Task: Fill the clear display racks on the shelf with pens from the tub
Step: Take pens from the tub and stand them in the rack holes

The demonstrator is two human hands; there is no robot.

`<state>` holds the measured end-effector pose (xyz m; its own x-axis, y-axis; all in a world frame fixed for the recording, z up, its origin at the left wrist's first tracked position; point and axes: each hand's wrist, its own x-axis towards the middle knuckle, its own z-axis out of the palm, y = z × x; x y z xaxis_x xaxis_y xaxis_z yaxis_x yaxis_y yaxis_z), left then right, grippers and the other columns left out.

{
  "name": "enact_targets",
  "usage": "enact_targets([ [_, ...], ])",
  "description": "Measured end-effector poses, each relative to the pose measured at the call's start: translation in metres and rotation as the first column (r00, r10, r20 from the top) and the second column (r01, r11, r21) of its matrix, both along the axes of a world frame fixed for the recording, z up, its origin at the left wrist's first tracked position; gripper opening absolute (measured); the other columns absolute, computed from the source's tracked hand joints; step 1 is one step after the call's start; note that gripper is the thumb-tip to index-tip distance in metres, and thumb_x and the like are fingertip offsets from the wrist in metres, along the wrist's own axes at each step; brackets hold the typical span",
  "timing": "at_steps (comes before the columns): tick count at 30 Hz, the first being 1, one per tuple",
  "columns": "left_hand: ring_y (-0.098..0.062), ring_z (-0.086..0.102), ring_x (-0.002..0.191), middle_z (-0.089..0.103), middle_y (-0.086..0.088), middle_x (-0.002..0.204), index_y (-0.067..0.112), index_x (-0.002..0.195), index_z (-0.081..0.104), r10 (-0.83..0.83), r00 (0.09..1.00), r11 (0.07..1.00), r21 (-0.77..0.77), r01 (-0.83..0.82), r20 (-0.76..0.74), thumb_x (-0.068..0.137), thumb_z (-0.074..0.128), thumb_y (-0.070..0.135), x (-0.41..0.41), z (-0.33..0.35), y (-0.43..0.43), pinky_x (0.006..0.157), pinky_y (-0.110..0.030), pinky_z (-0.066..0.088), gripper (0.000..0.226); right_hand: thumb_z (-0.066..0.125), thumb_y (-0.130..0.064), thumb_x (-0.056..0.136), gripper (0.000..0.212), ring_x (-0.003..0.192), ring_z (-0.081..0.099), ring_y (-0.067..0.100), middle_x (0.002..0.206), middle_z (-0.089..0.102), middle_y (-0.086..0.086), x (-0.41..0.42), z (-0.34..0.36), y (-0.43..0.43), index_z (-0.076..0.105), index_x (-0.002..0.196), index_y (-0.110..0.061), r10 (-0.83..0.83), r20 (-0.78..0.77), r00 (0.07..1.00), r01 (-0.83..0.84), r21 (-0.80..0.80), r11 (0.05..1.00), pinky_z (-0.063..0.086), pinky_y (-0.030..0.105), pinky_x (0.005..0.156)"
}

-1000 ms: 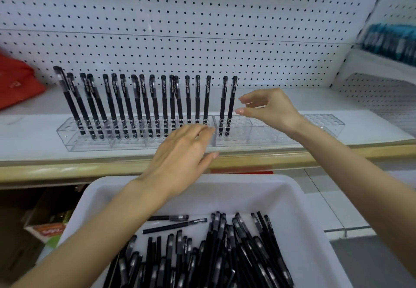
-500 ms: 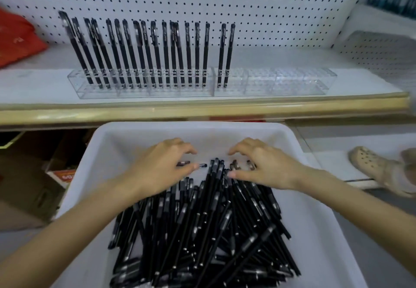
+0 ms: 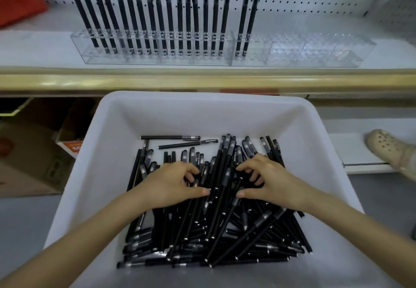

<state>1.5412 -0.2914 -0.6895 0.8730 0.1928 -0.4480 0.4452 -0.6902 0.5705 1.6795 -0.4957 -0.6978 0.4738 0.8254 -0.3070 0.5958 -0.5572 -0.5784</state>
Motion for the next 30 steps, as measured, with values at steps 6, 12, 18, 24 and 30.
enact_targets([
  [6,-0.004,0.057,0.087,0.058,0.016,0.100,0.027,0.118,0.054,0.072,0.995,0.996,0.058,-0.068,-0.075,0.068,0.069,0.065,0.009,-0.004,-0.006,0.086,-0.029,0.050,0.064,0.084,-0.042,0.065,0.047,0.076,0.062,0.004,0.096,0.052,-0.008,0.001,-0.004,0.003,0.055,0.102,-0.033,-0.043,-0.133,0.990,0.043,-0.001,0.999,0.053,0.018,0.073],
  [12,-0.007,0.058,0.090,0.057,0.015,0.091,0.028,0.106,0.056,0.099,0.991,0.988,0.125,-0.087,-0.089,0.067,0.068,0.068,0.013,-0.006,-0.014,0.084,-0.033,0.051,0.057,0.087,-0.034,0.063,0.043,0.071,0.061,0.003,0.091,0.059,-0.003,0.000,-0.007,0.002,0.058,0.095,-0.028,-0.080,-0.264,0.961,0.080,-0.012,0.997,0.050,0.018,0.068],
  [18,-0.011,0.062,0.088,0.059,0.015,0.080,0.030,0.083,0.061,0.249,0.968,0.967,0.059,-0.247,-0.028,0.070,0.072,0.061,0.020,-0.010,-0.017,0.084,-0.034,0.053,0.035,0.083,-0.013,0.071,0.030,0.062,0.065,0.018,0.079,0.065,0.007,0.003,-0.006,0.003,0.062,0.093,-0.014,-0.139,-0.477,0.868,0.161,0.006,0.987,0.050,0.020,0.062],
  [24,-0.013,0.063,0.082,0.060,0.013,0.070,0.030,0.065,0.061,0.340,0.940,0.940,-0.001,-0.340,0.008,0.073,0.078,0.046,0.023,-0.013,-0.019,0.083,-0.036,0.053,0.024,0.079,-0.005,0.074,0.029,0.059,0.062,0.009,0.081,0.063,0.013,0.002,0.002,0.004,0.061,0.096,-0.012,-0.183,-0.544,0.819,0.192,-0.041,0.981,0.049,0.020,0.058],
  [30,-0.013,0.060,0.082,0.062,0.005,0.074,0.021,0.069,0.067,0.396,0.918,0.886,-0.260,-0.383,-0.003,0.072,0.081,0.032,0.022,-0.012,-0.010,0.079,-0.027,0.045,0.018,0.078,0.001,0.073,0.035,0.070,0.068,0.016,0.076,0.065,0.008,0.004,0.007,0.000,0.060,0.102,-0.009,-0.270,-0.639,0.720,0.299,-0.065,0.952,0.056,0.026,0.068],
])
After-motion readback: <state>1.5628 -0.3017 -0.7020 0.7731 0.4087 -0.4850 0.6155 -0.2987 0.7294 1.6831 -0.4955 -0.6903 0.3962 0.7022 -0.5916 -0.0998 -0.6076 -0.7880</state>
